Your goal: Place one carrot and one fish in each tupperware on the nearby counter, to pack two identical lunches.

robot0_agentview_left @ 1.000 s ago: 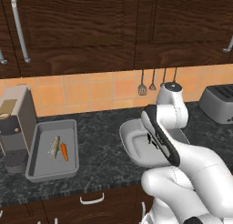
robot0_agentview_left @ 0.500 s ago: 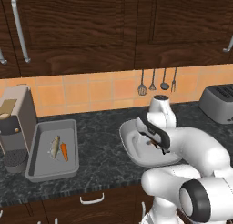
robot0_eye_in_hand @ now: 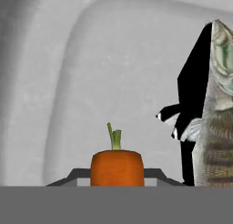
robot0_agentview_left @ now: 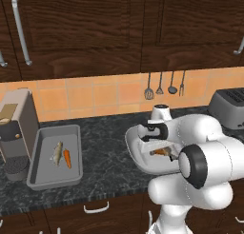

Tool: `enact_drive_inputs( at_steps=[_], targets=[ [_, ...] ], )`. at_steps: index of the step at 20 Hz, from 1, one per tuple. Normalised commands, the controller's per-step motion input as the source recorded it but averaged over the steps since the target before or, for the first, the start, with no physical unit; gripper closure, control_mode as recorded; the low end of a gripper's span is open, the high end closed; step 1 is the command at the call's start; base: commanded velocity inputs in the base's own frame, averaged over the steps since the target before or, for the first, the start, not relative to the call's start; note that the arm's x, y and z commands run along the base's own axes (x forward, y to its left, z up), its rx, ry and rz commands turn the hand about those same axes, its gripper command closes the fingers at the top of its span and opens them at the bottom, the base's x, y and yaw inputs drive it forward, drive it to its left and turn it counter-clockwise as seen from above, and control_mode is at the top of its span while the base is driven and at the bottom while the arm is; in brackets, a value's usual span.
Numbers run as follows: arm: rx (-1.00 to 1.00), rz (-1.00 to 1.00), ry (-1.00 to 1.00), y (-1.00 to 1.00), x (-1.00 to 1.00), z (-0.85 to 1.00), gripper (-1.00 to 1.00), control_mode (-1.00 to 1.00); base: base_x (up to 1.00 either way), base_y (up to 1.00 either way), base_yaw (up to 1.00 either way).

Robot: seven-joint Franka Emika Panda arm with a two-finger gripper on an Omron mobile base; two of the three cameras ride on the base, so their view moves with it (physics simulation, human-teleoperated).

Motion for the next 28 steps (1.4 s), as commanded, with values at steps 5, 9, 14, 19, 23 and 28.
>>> enact_drive_inputs(
  at_steps=[5,9,14,19,23,28],
  targets=[
    [0.0,0.0,0.0,0.0,0.49,-0.18,-1.0,-1.0,0.0,0.0,0.0],
    [0.0,0.0,0.0,-0.06,0.2,-0.12,-1.0,-1.0,0.0,0.0,0.0],
    [0.0,0.0,-0.13,-0.16,-0.54,0.4,-1.0,-1.0,0.0,0.0,0.0],
    [0.0,-0.01,-0.28,-0.16,-0.98,0.57,-1.0,-1.0,0.0,0.0,0.0],
    [0.0,0.0,-0.39,-0.04,-0.98,0.38,-1.0,-1.0,0.0,0.0,0.0],
    [0.0,0.0,-0.42,0.0,-0.89,0.37,-1.0,-1.0,0.0,0.0,0.0]
  ],
)
